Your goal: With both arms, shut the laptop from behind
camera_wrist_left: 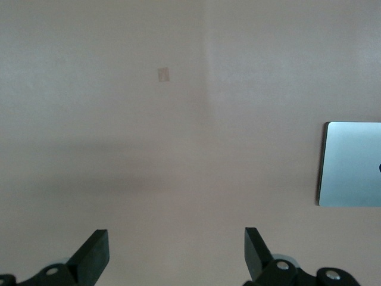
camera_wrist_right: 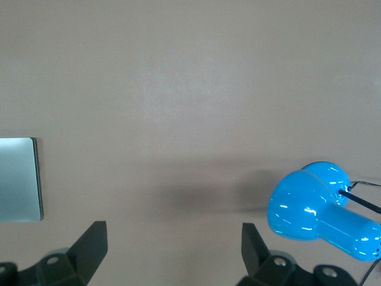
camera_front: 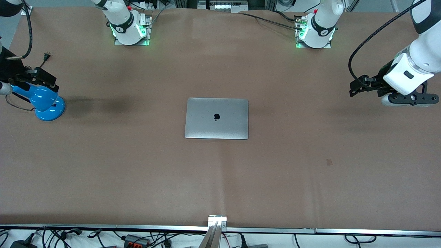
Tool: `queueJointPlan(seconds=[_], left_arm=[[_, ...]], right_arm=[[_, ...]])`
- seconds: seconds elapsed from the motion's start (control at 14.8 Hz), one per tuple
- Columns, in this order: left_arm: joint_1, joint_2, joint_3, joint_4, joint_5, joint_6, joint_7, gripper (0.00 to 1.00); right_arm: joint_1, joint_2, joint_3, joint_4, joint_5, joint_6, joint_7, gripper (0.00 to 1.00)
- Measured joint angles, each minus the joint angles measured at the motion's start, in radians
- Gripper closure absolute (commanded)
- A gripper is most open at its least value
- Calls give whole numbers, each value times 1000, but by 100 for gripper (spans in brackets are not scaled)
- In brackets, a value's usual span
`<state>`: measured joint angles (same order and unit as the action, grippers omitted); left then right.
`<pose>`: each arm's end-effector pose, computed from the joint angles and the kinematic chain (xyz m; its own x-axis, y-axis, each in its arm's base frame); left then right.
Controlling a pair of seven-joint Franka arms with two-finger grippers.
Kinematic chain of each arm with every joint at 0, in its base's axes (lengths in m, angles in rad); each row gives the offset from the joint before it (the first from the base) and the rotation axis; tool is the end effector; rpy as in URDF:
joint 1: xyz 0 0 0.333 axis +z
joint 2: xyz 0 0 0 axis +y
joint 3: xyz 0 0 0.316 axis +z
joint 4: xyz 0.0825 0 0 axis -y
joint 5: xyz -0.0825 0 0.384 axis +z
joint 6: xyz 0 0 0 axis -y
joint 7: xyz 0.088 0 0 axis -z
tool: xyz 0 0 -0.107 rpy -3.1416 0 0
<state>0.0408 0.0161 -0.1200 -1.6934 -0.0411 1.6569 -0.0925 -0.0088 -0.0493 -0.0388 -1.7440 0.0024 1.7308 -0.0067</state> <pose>0.5595 -0.0480 0.5649 0.9983 0.0168 -0.0563 0.0189 -0.9991 0.0376 0.5493 -0.0264 0.5833 0.9985 -0.0413 0.0361 -0.0411 -0.9991 -0.0040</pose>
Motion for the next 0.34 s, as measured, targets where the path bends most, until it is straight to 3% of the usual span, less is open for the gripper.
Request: queueJointPlan(seconds=[0.34], left_arm=[[0,0,-4,5,0,0,0,0]], right_arm=[[0,-4,6,0,0,-13,-1,0]])
